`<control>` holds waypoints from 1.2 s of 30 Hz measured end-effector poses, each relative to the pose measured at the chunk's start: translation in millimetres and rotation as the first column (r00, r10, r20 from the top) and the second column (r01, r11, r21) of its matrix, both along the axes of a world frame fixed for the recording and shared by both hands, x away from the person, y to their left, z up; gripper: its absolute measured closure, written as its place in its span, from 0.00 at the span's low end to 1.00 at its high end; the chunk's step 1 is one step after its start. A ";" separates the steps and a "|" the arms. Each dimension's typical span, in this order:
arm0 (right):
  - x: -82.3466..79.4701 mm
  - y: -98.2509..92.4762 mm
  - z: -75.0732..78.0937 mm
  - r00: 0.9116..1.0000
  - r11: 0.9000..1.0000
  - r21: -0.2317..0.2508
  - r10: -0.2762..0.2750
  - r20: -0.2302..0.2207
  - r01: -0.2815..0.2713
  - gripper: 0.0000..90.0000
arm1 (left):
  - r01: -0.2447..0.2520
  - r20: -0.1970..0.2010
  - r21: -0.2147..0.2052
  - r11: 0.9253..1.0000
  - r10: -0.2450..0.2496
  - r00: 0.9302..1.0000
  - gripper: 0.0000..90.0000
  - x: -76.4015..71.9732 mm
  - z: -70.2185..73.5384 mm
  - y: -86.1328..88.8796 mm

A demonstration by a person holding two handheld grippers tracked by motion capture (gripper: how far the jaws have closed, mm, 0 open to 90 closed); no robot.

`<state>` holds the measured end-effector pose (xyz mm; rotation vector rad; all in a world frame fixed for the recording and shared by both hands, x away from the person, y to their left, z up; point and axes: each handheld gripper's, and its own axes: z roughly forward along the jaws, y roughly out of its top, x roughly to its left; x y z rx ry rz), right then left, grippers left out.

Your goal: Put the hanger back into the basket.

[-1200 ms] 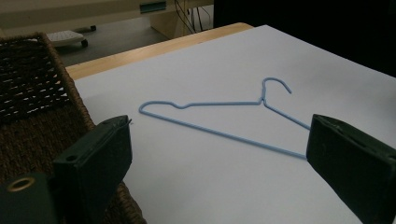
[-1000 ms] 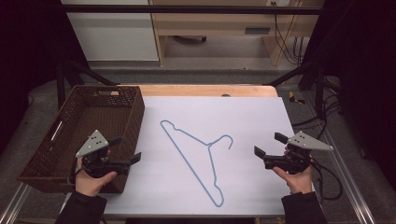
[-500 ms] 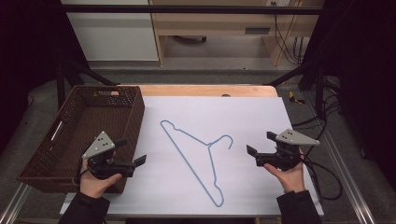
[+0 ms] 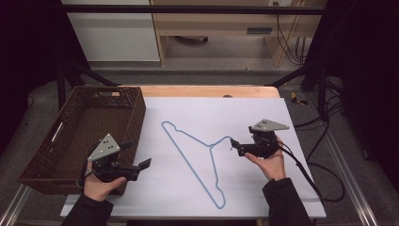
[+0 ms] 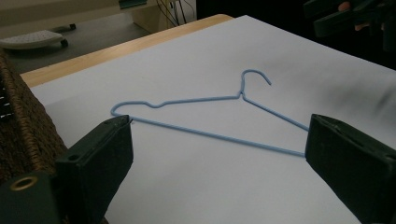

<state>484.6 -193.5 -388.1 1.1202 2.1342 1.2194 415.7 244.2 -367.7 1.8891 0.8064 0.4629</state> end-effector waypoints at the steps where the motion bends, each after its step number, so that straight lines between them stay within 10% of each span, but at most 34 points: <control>1: 7.8 4.0 -4.0 1.000 0.999 -0.032 0.004 -0.011 -0.004 0.18 | 0.000 -0.001 -0.002 1.000 0.000 1.000 0.08 0.0 -0.6 -0.6; 18: 50.5 18.7 -39.8 0.995 0.990 -0.136 0.017 -0.098 -0.031 0.31 | 0.024 -0.008 0.017 1.000 -0.024 1.000 0.08 -0.2 -5.4 -9.8; 36: 78.9 27.0 -77.1 0.979 0.979 -0.202 -0.026 -0.202 -0.016 0.66 | 0.000 0.008 0.008 1.000 0.000 1.000 0.08 -0.6 -2.4 -2.8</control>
